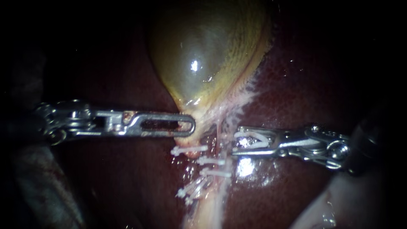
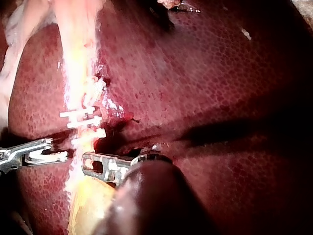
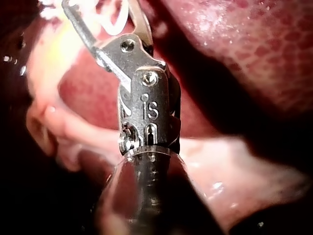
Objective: Clipping third clip right tube
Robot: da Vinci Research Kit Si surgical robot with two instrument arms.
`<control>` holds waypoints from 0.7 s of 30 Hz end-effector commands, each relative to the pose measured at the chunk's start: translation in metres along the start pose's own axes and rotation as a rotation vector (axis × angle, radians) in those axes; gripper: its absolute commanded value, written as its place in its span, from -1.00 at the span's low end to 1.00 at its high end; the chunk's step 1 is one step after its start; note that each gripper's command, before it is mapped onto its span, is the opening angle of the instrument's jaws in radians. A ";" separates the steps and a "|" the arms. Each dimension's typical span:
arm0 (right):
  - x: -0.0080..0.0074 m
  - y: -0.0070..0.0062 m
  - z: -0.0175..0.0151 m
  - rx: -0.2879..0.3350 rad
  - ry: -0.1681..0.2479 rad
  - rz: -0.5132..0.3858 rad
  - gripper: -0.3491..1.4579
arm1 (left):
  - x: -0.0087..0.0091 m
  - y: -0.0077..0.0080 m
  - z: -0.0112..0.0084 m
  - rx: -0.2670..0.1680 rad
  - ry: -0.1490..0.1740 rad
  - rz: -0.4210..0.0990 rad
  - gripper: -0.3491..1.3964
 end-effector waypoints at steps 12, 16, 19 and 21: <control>-0.0003 0.0001 0.0023 0.012 -0.023 0.063 0.03 | -0.0002 0.0007 -0.0005 0.001 -0.001 -0.002 -1.00; -0.0002 0.0002 0.0030 0.012 -0.025 0.070 0.03 | -0.0002 0.0008 -0.0005 0.000 -0.001 -0.002 -1.00; -0.0001 0.0004 0.0033 0.011 -0.024 0.082 0.03 | -0.0002 0.0008 -0.0005 0.000 -0.001 -0.002 -1.00; -0.0001 0.0005 0.0035 0.011 -0.023 0.083 0.02 | -0.0002 0.0008 -0.0006 0.000 -0.001 -0.002 -1.00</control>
